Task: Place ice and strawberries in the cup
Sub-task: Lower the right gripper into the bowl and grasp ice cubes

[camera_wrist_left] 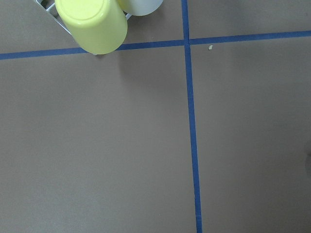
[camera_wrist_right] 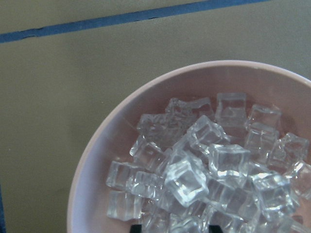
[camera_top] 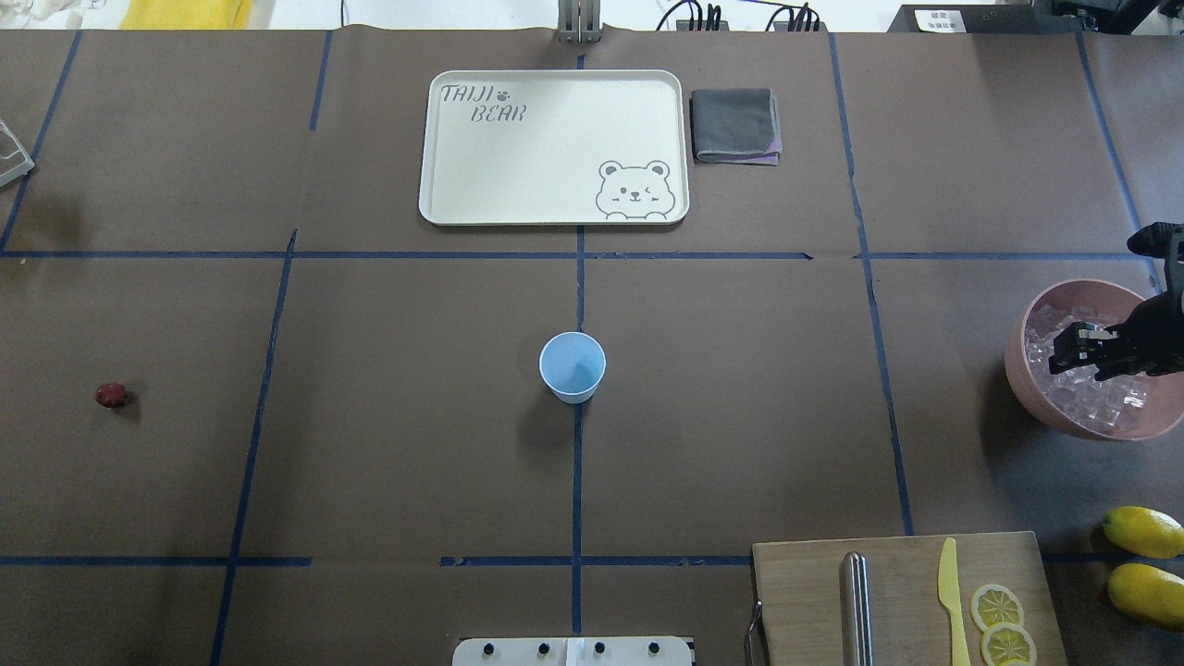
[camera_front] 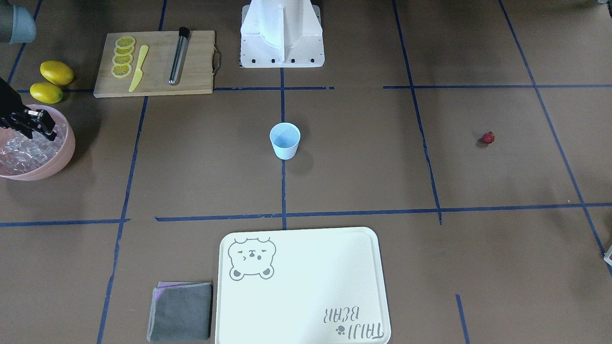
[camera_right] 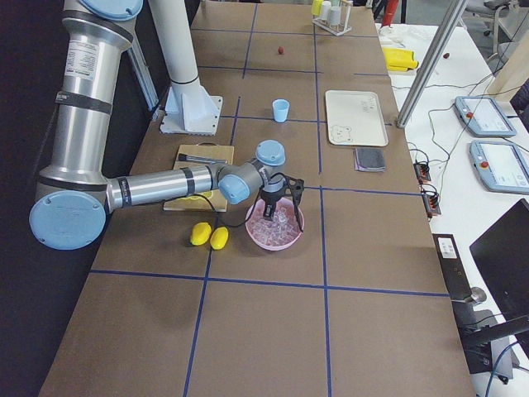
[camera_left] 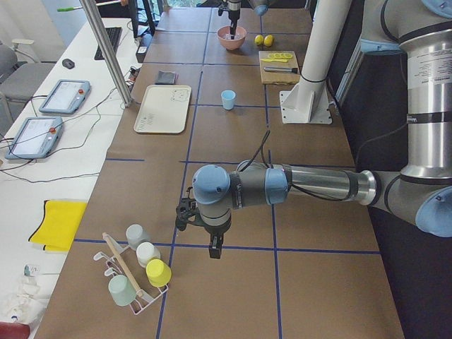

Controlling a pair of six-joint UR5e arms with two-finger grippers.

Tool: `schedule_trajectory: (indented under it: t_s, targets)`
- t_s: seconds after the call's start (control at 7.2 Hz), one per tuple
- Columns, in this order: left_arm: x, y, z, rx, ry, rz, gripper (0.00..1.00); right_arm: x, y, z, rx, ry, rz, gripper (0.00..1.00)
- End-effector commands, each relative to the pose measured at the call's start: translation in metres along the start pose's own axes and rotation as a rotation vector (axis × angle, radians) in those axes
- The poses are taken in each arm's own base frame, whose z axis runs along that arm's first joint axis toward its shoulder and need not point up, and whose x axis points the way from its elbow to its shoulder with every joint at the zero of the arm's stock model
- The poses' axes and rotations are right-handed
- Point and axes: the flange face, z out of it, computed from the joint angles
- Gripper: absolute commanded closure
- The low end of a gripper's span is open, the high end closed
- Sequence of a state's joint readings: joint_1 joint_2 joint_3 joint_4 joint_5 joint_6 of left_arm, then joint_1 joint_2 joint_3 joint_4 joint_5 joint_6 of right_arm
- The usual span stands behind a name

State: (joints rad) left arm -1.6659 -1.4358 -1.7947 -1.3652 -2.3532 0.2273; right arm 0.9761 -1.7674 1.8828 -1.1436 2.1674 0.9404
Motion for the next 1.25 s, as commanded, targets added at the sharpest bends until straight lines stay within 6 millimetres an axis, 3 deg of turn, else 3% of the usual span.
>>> schedule_trajectory:
  t_s: [0.0,0.42,0.56,0.83,0.97,1.11]
  targets:
    - [0.0,0.0,0.0,0.0,0.0,0.001,0.0,-0.001,-0.001,-0.001,0.002,-0.002,-0.002,0.75]
    - [0.001,0.0,-0.001,0.001,0.0,0.001,0.0,-0.001,0.001,-0.009,0.014,-0.011,-0.009,0.99]
    - [0.001,0.0,-0.001,0.001,0.0,0.001,0.0,-0.014,0.004,-0.031,0.042,-0.042,-0.028,1.0]
    - [0.001,0.0,-0.001,0.002,0.001,0.002,0.0,-0.051,0.017,-0.088,0.105,-0.127,-0.07,1.0]
    - [0.001,0.0,-0.001,0.003,0.004,0.003,0.0,-0.075,0.02,-0.104,0.114,-0.168,-0.026,1.0]
    - [0.002,0.0,-0.002,0.005,0.007,0.005,0.0,-0.131,0.015,-0.114,0.102,-0.248,0.054,1.0]
